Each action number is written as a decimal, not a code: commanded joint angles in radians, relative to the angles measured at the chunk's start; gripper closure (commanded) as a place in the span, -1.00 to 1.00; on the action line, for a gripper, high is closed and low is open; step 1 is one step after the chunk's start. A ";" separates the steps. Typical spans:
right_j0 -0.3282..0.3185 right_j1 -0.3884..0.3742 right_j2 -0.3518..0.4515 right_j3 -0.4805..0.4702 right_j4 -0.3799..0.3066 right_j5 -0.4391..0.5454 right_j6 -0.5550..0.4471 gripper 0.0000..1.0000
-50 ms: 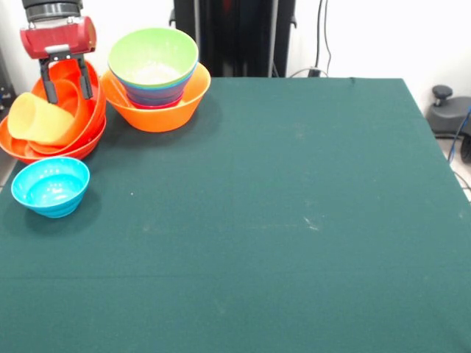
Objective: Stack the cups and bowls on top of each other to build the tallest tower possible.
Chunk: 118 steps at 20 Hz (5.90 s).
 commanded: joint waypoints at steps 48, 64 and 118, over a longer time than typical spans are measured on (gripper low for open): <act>-0.133 0.480 0.218 0.025 -0.200 -0.092 -0.357 -1.00; 0.103 -0.074 0.042 0.064 -0.097 0.236 -0.139 -1.00; 0.197 -0.015 -0.076 -0.041 0.030 0.486 -0.461 -1.00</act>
